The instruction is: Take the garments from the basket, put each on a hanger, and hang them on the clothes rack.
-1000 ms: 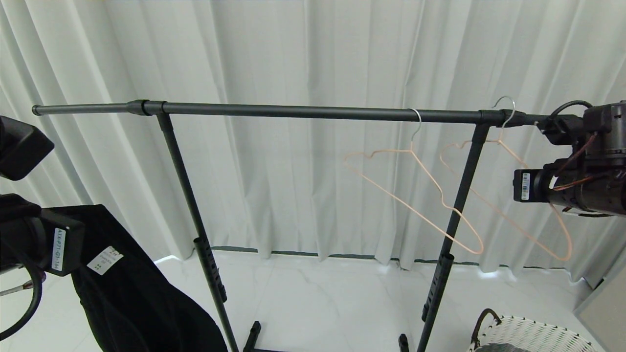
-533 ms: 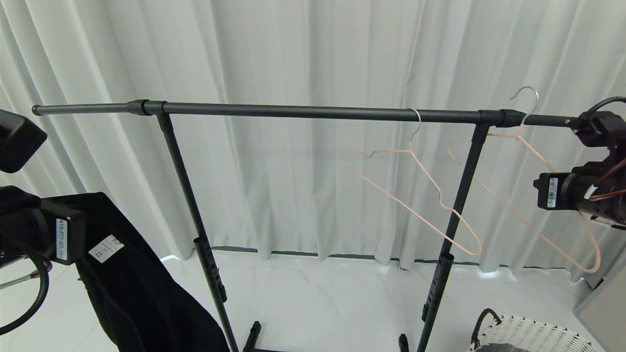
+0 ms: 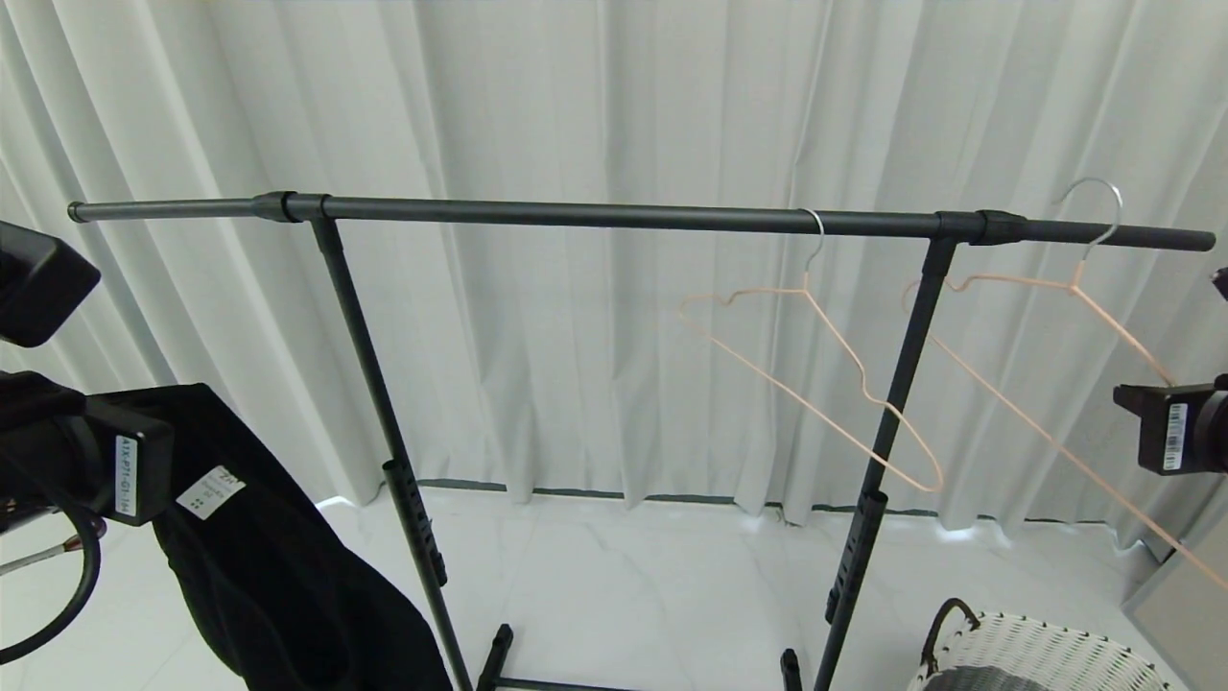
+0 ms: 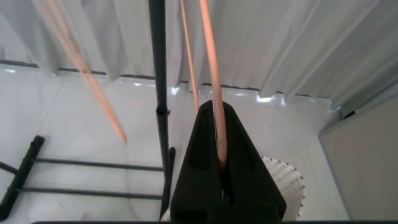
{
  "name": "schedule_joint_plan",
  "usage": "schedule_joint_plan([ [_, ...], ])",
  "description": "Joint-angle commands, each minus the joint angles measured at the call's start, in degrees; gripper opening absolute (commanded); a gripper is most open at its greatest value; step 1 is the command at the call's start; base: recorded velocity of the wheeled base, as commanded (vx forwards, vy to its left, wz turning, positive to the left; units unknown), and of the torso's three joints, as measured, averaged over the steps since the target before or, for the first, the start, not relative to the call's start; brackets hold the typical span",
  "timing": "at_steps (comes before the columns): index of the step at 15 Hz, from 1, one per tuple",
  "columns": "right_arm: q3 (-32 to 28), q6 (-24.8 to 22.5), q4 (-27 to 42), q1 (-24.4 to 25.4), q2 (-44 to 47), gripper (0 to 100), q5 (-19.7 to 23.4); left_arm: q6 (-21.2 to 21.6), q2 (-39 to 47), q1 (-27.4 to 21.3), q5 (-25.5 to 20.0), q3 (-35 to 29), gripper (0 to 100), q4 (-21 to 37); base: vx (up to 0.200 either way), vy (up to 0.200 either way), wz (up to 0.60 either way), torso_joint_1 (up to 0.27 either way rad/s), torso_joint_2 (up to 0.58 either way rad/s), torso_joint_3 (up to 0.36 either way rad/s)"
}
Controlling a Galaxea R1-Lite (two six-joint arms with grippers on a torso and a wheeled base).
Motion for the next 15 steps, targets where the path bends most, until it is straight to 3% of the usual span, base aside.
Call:
schedule_joint_plan([
  [1, 1.21, -0.34, 0.31, 0.01, -3.40, 0, 0.03, 0.02, -0.13, -0.01, 0.04, 0.01, 0, 0.02, -0.200, 0.000, 0.00, -0.002, 0.00, 0.007],
  [5, 1.21, -0.69, 2.25, 0.27, -5.86, 0, 0.29, 0.10, -0.57, -0.19, 0.04, 0.10, 0, 0.02, -0.200, 0.000, 0.00, -0.004, 0.00, 0.004],
  [9, 0.60, -0.60, 2.33, 6.25, -7.26, 0, 0.38, 0.02, -0.75, -0.45, -0.23, 0.19, 0, 0.02, -0.200, 0.000, 0.00, 0.006, 0.00, 0.001],
  [13, 0.07, -0.16, 2.33, 19.08, -7.00, 0, 0.64, -0.07, -1.28, -5.64, -0.32, 1.50, 0, 0.02, 0.000, 0.000, 0.00, 0.000, 0.00, 0.000],
  [15, 0.42, 1.33, 2.33, 22.51, -6.21, 0, 1.08, -0.60, -0.13, -8.27, -0.23, 1.33, 0, -0.07, 0.000, 0.000, 0.00, 0.000, 0.00, 0.000],
])
